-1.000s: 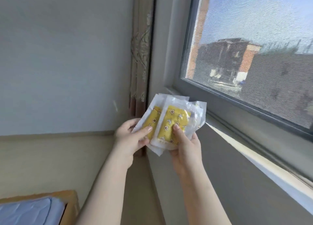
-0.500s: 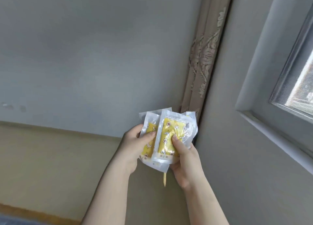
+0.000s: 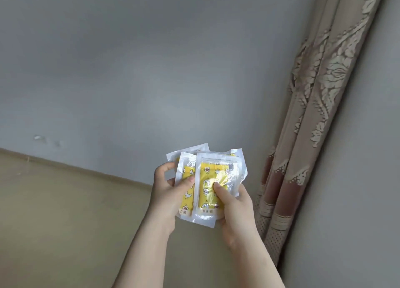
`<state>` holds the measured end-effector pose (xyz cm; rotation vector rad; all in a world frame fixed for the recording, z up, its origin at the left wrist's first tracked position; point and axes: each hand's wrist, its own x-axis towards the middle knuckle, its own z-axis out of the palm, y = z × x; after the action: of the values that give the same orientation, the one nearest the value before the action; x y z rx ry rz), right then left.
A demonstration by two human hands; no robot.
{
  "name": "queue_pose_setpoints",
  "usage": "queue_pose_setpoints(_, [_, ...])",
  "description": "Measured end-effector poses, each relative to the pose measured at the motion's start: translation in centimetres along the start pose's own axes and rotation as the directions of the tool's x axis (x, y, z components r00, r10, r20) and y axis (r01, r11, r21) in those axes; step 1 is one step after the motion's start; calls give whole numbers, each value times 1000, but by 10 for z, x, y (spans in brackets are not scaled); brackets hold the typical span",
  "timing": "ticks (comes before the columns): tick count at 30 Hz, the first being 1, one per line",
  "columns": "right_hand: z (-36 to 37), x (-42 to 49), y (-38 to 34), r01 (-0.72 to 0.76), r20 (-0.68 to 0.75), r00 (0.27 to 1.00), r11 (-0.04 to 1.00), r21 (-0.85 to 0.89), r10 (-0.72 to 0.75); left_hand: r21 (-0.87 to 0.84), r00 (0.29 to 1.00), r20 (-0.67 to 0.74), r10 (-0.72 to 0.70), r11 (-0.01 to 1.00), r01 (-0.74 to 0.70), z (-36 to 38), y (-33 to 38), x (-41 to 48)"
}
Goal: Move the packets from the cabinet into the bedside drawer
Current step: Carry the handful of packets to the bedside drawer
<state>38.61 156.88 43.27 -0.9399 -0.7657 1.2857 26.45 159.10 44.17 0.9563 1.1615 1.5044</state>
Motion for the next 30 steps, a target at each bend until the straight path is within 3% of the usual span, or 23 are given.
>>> queue_pose_setpoints(8, [17, 164, 10, -35, 115, 993, 999, 13, 34, 45, 998, -58, 20, 999, -17, 27, -19, 144])
queue_pose_setpoints(14, [48, 275, 28, -154, 283, 944, 986, -71, 167, -40, 969, -245, -32, 999, 23, 25, -32, 239])
queue_pose_setpoints(21, [126, 357, 97, -295, 420, 834, 932, -208, 358, -153, 863, -498, -89, 988, 13, -40, -45, 326])
queue_pose_setpoints(30, [309, 444, 170, -211, 554, 772, 948, -240, 312, -154, 885, -464, 33, 981, -117, -170, -15, 459])
